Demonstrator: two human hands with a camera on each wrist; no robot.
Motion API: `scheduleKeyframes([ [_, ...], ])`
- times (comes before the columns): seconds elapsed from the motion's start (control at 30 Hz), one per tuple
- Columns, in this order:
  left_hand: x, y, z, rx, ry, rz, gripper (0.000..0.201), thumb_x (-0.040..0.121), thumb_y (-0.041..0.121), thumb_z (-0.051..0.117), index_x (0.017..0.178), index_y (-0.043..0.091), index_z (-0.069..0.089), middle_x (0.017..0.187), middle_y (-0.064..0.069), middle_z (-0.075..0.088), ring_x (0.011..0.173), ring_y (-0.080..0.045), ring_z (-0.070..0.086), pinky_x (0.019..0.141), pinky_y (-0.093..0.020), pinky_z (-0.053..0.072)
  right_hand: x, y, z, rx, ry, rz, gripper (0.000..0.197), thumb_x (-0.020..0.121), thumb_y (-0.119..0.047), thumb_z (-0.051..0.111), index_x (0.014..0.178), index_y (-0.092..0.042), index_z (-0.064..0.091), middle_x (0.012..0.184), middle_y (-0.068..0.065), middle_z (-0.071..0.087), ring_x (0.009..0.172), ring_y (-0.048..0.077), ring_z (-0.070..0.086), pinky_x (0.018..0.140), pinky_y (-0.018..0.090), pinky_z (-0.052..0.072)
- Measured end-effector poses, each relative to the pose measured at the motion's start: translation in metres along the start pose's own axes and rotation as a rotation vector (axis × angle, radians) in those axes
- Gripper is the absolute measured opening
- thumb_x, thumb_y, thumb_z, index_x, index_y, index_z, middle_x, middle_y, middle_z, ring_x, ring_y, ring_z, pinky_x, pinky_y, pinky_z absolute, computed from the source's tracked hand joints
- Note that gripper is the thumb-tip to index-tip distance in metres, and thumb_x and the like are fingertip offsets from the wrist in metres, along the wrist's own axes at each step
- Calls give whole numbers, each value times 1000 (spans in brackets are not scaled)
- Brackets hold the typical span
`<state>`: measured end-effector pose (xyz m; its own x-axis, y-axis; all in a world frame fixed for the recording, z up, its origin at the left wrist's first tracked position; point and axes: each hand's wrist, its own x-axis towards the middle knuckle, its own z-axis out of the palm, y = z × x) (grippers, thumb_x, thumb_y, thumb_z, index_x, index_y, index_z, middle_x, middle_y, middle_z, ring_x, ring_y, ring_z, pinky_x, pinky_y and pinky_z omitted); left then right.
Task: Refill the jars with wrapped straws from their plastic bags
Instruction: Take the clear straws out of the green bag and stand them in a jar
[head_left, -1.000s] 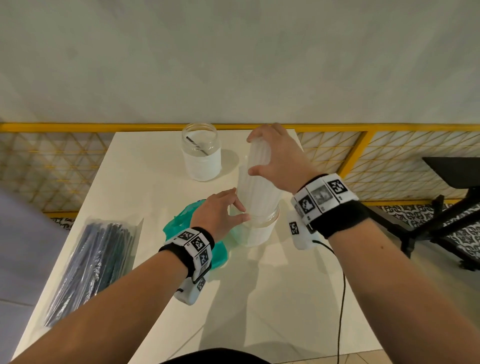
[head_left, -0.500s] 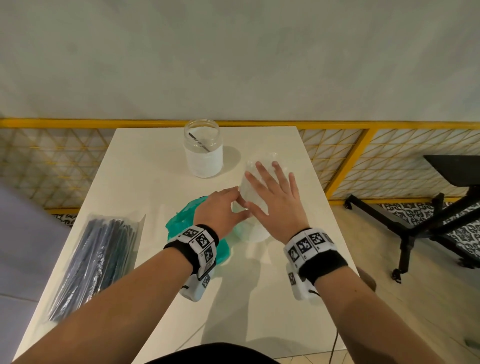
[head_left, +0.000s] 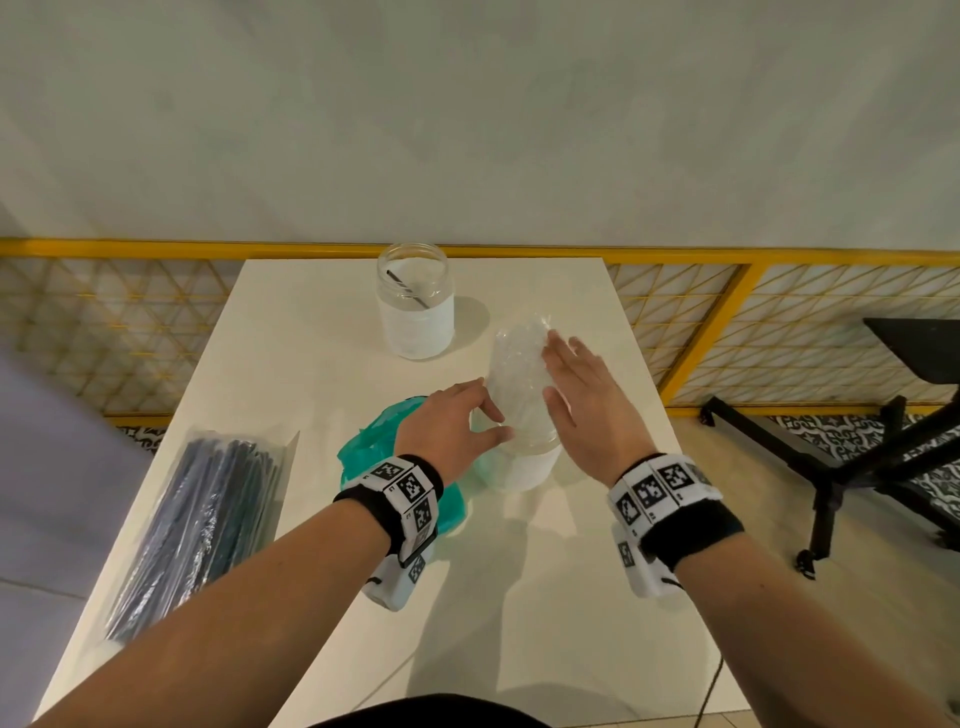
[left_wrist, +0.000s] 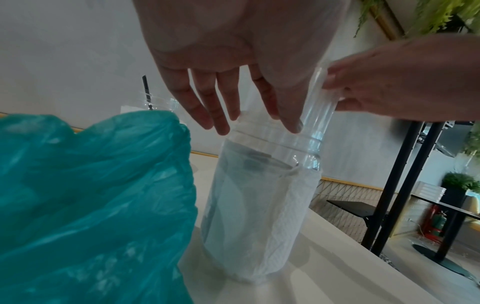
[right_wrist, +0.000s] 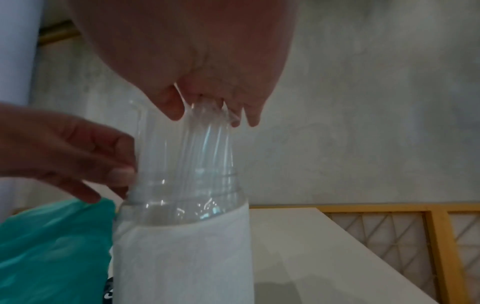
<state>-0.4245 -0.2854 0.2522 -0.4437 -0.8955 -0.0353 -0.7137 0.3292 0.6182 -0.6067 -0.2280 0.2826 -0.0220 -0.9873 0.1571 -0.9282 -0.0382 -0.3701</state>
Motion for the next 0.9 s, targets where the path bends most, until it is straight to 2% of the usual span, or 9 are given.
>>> scheduleKeyframes([
  [0.1,0,0,1,2,-5,-5,24,77,55,66,84,34,56,105,18,58,91,-9,51,85,-31,46,2,-6,0,-45,121,42,56,96,-35,20,147,-20,36,156,-4,33,148,17,19,122,44,8],
  [0.17,1,0,1,6,-5,-1,23,77,54,66,84,34,57,111,15,60,92,-12,53,83,-32,47,12,-18,-5,-38,225,0,57,96,-37,21,148,-18,34,155,-2,35,147,17,20,122,42,9],
  [0.27,1,0,2,14,10,28,22,78,50,66,90,32,60,100,12,59,95,-15,58,79,-31,48,18,-39,3,-135,17,-135,59,98,-43,13,152,-20,20,161,-2,19,150,15,9,122,43,3],
  [0.37,1,-1,3,-36,10,44,31,79,43,66,104,26,62,101,10,61,89,-11,58,84,-33,51,15,-41,12,-169,-64,-170,66,95,-48,6,146,-22,37,158,-5,29,150,13,11,122,46,0],
  [0.43,2,-2,6,-76,-7,52,25,77,46,68,93,28,62,96,12,61,85,-7,55,84,-33,50,11,-30,10,-74,32,-125,56,95,-48,21,141,-26,45,156,-7,33,149,15,15,122,48,6],
  [0.53,4,0,12,-97,-31,52,24,75,52,67,85,31,59,96,14,62,88,-7,56,84,-34,49,-3,-6,12,36,181,18,57,88,-48,52,140,-30,42,155,-3,30,141,26,29,115,47,28],
  [0.63,5,14,20,-125,-35,61,23,75,48,70,83,29,59,100,13,63,94,-10,58,87,-33,47,-15,14,12,163,200,98,53,90,-39,61,140,-34,43,154,-6,32,133,22,39,102,37,44],
  [0.77,11,37,31,-104,-38,99,23,79,44,69,87,25,59,109,7,63,102,-15,57,83,-27,41,-22,32,6,-39,290,95,51,96,-44,48,143,-28,42,153,1,38,137,30,37,107,45,40],
  [0.9,20,52,39,-84,-39,95,22,81,43,67,89,25,57,119,0,61,108,-19,55,85,-29,39,-27,41,3,-123,151,183,57,99,-51,21,152,-33,15,162,-5,17,148,24,18,119,49,19],
])
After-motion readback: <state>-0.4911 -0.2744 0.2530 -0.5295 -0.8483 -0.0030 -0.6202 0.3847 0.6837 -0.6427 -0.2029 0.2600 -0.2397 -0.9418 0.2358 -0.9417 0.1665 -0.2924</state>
